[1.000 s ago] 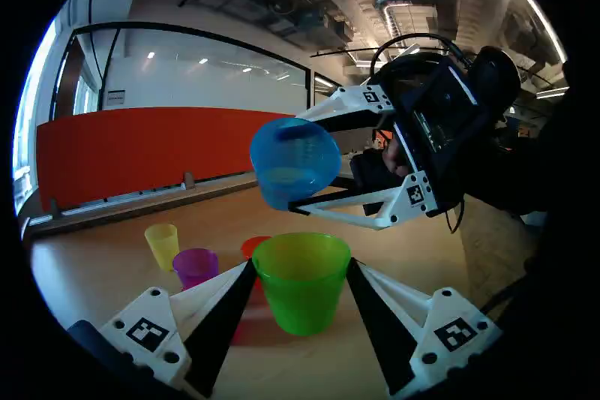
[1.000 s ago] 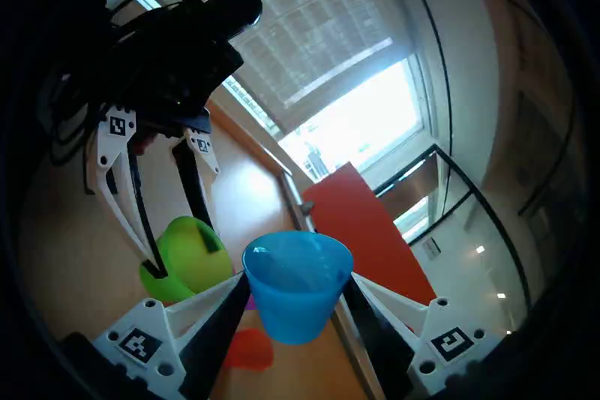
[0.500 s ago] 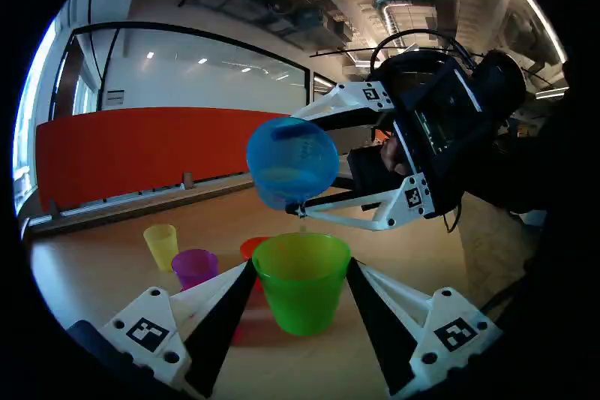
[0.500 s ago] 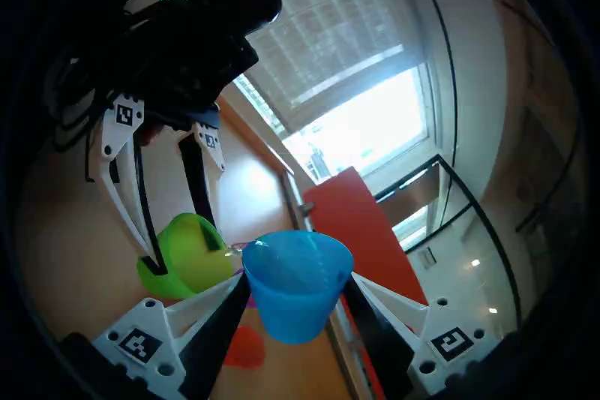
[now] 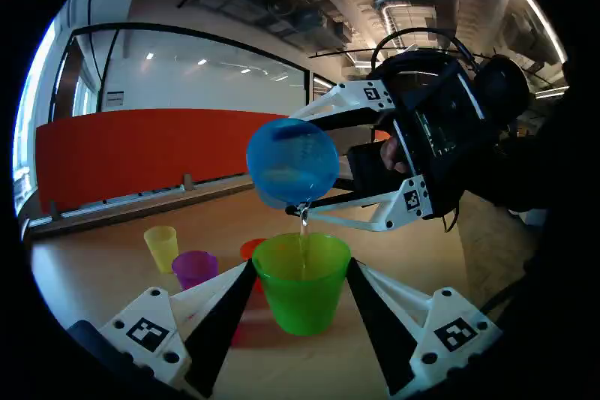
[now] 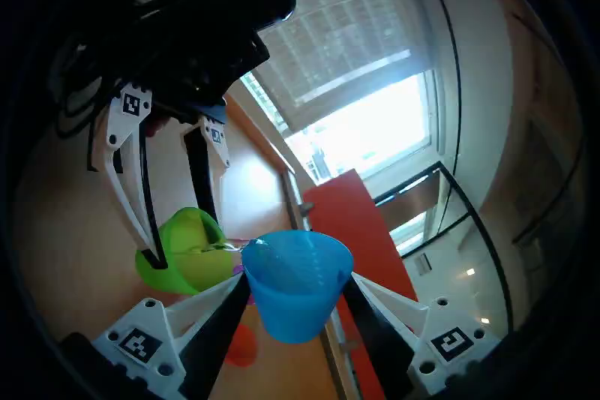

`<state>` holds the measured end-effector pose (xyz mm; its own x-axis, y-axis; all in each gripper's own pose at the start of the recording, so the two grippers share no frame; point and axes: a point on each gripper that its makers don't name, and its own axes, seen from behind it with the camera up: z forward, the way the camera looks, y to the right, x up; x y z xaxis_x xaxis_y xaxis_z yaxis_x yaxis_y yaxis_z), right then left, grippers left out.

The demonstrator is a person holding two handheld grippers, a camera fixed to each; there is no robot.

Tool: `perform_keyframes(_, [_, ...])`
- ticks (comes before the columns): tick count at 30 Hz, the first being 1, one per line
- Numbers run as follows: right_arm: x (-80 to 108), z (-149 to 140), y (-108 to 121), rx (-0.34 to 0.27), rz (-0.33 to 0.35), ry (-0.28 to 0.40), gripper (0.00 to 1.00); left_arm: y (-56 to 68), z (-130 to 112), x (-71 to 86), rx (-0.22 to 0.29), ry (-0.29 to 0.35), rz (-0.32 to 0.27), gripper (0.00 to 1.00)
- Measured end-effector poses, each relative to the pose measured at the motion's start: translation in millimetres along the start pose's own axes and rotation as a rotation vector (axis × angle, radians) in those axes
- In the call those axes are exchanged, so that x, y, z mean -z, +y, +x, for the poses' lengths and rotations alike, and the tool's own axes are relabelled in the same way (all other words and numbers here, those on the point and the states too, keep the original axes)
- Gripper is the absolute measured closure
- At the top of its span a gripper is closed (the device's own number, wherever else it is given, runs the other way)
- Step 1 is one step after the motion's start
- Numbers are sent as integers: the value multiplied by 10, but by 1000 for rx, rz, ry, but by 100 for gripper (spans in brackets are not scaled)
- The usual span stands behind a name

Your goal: Pour water

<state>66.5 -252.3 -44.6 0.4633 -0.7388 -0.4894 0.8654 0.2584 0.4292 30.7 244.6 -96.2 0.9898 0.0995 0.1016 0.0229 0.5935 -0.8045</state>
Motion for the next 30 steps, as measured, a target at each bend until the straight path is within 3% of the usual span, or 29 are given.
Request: perform_keyframes(30, [10,2,67,44,-2,-5,12,15,1,-8,0,3,-4,13])
